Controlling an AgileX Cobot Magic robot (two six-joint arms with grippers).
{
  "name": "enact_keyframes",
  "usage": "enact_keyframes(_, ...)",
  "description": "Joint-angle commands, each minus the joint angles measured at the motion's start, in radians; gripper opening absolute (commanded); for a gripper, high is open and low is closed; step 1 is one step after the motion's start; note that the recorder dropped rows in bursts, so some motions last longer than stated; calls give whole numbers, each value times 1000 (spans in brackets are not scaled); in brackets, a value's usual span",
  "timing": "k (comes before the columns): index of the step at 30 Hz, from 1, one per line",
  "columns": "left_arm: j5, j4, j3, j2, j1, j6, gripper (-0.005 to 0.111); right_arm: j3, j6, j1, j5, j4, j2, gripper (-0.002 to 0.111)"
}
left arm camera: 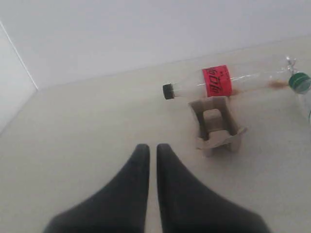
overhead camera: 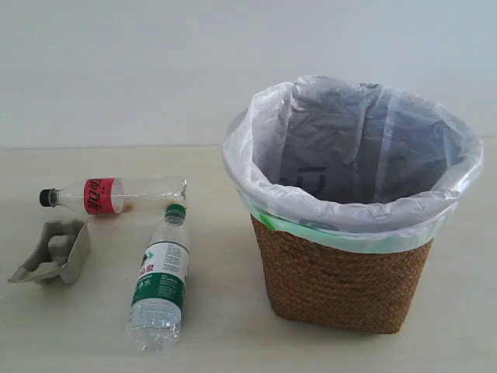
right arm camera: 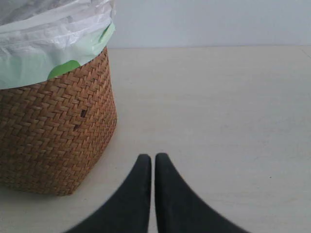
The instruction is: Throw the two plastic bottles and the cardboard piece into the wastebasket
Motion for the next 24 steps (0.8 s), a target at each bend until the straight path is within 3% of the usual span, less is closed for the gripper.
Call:
enact_keyframes(1, -104, 72, 3, -2, -5, 42, 5, 0, -4, -6, -9, -10, -5, 0)
enact_keyframes(8, -400, -173, 3, -2, -5, -109, 5, 0, -4, -6, -9, -10, -5, 0)
enact_keyframes(21, -896, -173, 3, -2, -5, -342, 5, 0, -4, -6, -9, -10, -5, 0)
enact_keyframes(24, -937, -173, -20, -2, -5, -342, 4, 0, -4, -6, -9, -10, -5, 0)
